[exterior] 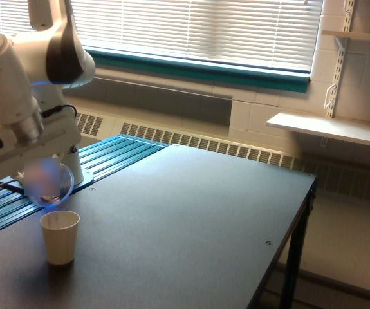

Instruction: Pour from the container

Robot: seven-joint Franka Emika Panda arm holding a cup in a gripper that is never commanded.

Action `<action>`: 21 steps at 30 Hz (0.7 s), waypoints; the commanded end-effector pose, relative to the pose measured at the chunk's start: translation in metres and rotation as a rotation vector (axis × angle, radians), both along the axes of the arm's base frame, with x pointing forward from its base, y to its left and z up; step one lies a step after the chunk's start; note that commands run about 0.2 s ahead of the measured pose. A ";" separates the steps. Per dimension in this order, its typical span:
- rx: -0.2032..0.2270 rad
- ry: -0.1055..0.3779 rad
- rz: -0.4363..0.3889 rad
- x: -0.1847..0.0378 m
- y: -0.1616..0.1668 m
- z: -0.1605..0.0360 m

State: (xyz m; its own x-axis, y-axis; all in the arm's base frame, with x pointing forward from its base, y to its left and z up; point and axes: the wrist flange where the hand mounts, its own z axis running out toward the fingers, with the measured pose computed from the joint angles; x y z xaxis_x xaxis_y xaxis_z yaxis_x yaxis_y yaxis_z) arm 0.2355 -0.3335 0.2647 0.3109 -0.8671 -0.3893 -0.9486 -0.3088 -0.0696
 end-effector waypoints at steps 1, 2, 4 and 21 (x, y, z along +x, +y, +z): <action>-0.001 -0.004 0.037 0.011 -0.001 0.000; -0.002 0.000 0.040 0.011 -0.001 -0.001; -0.001 0.003 0.045 0.012 0.000 -0.003; -0.025 0.079 0.052 0.016 0.015 -0.017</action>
